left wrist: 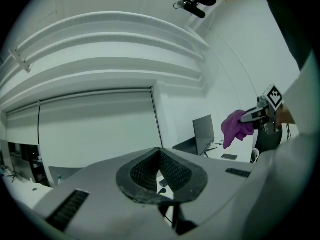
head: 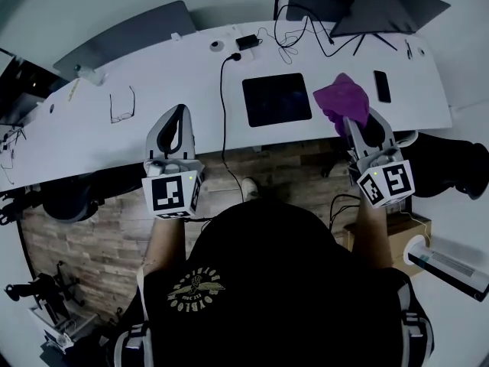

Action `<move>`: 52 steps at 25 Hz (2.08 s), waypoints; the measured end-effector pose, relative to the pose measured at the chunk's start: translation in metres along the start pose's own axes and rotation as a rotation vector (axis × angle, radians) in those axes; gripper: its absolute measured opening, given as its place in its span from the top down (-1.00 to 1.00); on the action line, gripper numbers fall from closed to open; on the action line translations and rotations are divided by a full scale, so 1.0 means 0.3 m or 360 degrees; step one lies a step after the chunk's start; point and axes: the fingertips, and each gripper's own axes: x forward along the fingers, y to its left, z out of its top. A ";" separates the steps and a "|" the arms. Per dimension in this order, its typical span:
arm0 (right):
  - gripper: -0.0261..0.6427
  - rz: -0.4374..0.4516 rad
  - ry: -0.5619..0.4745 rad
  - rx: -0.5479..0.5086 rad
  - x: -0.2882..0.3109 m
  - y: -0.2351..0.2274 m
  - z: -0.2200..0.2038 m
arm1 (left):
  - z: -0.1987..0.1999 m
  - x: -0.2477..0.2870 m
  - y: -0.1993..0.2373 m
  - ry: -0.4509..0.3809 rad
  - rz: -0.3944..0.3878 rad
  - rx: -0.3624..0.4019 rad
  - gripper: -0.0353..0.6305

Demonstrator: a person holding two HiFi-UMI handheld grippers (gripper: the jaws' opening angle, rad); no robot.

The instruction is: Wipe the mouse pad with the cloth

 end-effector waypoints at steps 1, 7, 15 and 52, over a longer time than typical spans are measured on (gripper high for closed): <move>0.67 -0.0021 0.0005 -0.0003 0.011 -0.005 0.004 | 0.003 0.025 0.015 -0.0010 -0.0013 -0.0002 0.89; 0.67 -0.0090 0.0028 -0.0012 0.104 -0.005 0.032 | 0.002 0.143 0.101 -0.0046 -0.0067 -0.0033 0.89; 0.67 -0.0129 0.0080 -0.0006 0.129 0.005 0.011 | -0.056 0.220 0.103 -0.0015 -0.0135 -0.0073 0.89; 0.67 0.0525 0.0481 0.0291 0.955 -0.032 -0.593 | -0.441 0.469 0.266 0.0356 0.0269 -0.0188 0.89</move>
